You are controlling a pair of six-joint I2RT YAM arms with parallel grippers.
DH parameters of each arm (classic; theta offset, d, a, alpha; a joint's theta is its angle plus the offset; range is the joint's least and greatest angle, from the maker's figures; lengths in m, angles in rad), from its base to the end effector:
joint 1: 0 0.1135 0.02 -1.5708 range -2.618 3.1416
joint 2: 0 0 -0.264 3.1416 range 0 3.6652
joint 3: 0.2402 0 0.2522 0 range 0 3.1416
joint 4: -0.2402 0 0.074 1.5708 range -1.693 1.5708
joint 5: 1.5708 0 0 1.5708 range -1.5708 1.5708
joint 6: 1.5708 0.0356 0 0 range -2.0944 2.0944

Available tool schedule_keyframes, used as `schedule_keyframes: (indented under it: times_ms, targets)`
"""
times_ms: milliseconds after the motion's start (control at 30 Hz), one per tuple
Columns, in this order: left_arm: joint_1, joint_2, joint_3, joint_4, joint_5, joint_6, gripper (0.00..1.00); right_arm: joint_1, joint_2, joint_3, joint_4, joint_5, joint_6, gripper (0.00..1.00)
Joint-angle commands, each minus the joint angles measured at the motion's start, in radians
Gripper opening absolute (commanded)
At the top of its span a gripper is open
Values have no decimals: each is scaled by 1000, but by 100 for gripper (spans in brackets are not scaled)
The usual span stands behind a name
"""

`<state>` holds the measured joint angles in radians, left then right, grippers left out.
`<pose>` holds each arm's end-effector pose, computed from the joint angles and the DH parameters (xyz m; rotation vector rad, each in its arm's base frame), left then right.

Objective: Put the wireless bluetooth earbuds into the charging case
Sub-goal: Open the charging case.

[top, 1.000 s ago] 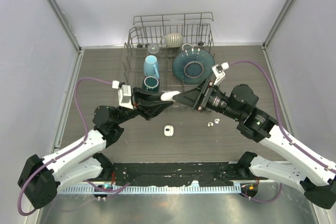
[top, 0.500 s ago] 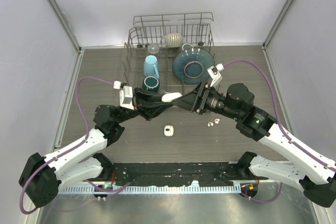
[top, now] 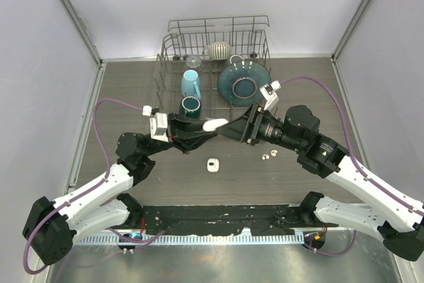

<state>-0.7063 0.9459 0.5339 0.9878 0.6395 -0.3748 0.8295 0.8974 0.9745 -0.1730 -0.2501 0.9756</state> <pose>0.1384 -0.1460 0.3403 0.7925 0.9159 -1.2735 0.1306 0.1557 0.3882 -0.0781 1.9215 1.5112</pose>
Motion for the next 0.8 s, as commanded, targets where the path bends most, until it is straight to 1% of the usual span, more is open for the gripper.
schedule_keyframes:
  times_ms: [0, 233, 400, 433, 467, 500, 567, 767]
  targets:
    - [-12, -36, 0, -11, 104, 48, 0, -10, 14, 40, 92, 46, 32, 64]
    - [-12, -47, -6, -29, 115, 59, 0, -17, 25, 21, 122, 32, 66, 64]
    - [-12, -56, -14, -38, 77, 68, 0, -18, 25, 7, 153, 12, 81, 65]
    - [-12, -59, -18, -46, 68, 71, 0, -20, 18, 4, 165, 5, 84, 67]
    - [-12, -64, -21, -51, 54, 76, 0, -21, 14, -2, 168, -1, 89, 72]
    - [-12, -67, -25, -54, 30, 79, 0, -24, 9, -5, 202, -11, 95, 73]
    - [-12, -78, -38, -54, 9, 93, 0, -27, -2, -3, 202, -14, 104, 77]
    - [-12, -94, -51, -54, -43, 112, 0, -29, -9, -20, 196, -43, 136, 79]
